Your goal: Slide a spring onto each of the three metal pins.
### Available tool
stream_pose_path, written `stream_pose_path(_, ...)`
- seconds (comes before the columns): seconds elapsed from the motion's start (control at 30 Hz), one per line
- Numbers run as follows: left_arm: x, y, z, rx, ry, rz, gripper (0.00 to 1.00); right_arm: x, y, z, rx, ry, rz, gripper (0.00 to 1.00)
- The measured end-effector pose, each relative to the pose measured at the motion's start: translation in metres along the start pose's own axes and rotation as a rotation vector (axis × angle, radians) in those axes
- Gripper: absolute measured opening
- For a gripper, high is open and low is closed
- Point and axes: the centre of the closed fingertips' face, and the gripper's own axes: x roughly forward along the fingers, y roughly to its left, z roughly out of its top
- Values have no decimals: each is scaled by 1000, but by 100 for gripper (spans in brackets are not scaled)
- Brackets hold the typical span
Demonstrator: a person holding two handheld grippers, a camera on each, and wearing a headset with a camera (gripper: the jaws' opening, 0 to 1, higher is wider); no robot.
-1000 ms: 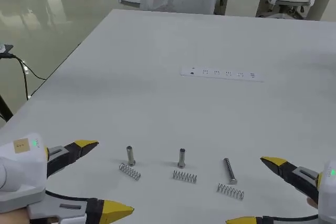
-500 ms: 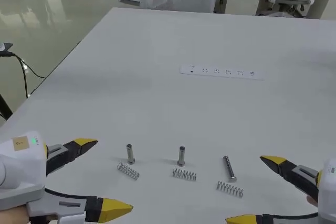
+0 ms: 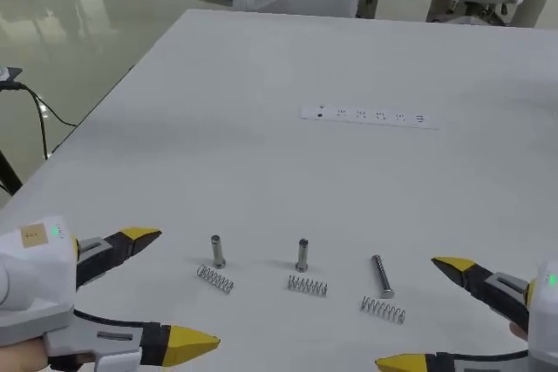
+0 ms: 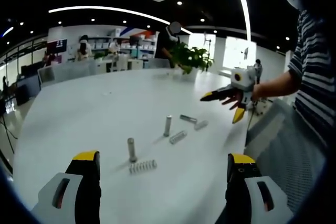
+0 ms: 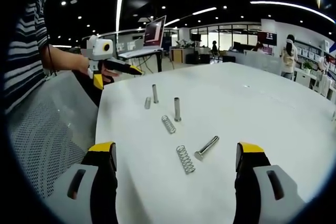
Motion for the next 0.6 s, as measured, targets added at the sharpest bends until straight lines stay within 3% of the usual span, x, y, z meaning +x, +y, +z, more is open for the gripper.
stream_pose_path(0.6, 3, -1, 3, -4, -9, -5, 98, -3, -2, 2, 7, -7, -6, 98)
